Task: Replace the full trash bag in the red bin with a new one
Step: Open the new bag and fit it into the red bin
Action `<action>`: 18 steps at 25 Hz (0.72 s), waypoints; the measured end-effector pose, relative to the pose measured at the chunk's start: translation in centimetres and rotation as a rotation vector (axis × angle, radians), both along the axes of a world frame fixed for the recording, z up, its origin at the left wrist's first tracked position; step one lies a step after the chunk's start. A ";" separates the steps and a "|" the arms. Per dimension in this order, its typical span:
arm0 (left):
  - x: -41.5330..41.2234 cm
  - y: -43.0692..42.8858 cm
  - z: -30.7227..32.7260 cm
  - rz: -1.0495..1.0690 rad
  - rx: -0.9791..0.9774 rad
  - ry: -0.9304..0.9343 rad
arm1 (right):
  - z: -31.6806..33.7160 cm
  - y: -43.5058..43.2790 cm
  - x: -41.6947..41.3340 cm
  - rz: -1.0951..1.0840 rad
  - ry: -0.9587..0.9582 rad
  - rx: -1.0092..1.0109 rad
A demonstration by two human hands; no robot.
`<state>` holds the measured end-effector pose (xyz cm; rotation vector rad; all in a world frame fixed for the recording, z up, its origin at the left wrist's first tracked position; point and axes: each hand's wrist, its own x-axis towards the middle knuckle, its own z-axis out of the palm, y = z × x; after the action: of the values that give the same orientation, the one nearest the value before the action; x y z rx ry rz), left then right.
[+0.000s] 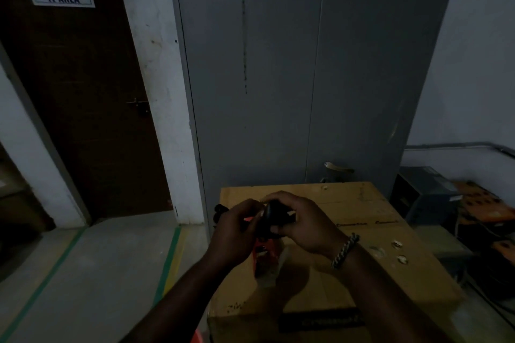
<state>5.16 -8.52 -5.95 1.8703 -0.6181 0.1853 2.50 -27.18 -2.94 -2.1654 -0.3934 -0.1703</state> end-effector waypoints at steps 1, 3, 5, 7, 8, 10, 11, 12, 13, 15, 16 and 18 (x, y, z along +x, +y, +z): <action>-0.1 0.0 -0.1 -0.030 0.007 0.004 | 0.2 0.0 0.0 0.001 -0.016 0.045; -0.3 0.1 -0.2 -0.075 0.040 0.025 | 0.5 -0.3 0.1 0.003 -0.007 0.195; -0.4 0.2 0.1 -0.119 0.077 0.090 | 0.8 -0.5 0.3 0.046 0.031 0.380; -0.4 0.4 0.5 -0.142 0.103 0.126 | 0.9 -0.5 0.5 0.119 0.056 0.595; -0.3 0.3 0.7 -0.139 0.108 0.127 | 1.0 -0.5 0.6 0.143 0.078 0.716; -0.5 0.2 1.1 -0.140 0.084 0.129 | 1.2 -0.3 0.8 0.167 0.143 0.907; -0.7 0.0 1.2 -0.151 0.044 0.144 | 1.0 -0.1 0.9 0.183 0.171 0.953; -0.7 -0.2 1.3 -0.171 -0.019 0.172 | 0.8 0.1 1.0 0.197 0.193 0.963; -0.7 -0.4 1.2 -0.201 -0.093 0.206 | 0.4 0.3 1.2 0.195 0.207 0.938; -0.3 -0.7 1.1 -0.189 -0.116 0.192 | 0.0 0.6 1.6 0.127 0.184 0.782; -0.2 -0.8 1.0 -0.163 -0.092 0.159 | 0.0 0.8 1.7 0.070 0.132 0.654; 0.2 -0.8 0.7 -0.100 -0.094 0.141 | 0.1 0.9 1.8 -0.059 -0.010 0.380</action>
<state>5.32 -9.33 -5.25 1.7410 -0.5938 0.0162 4.31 -26.27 -2.87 -1.8026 -0.2774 -0.2670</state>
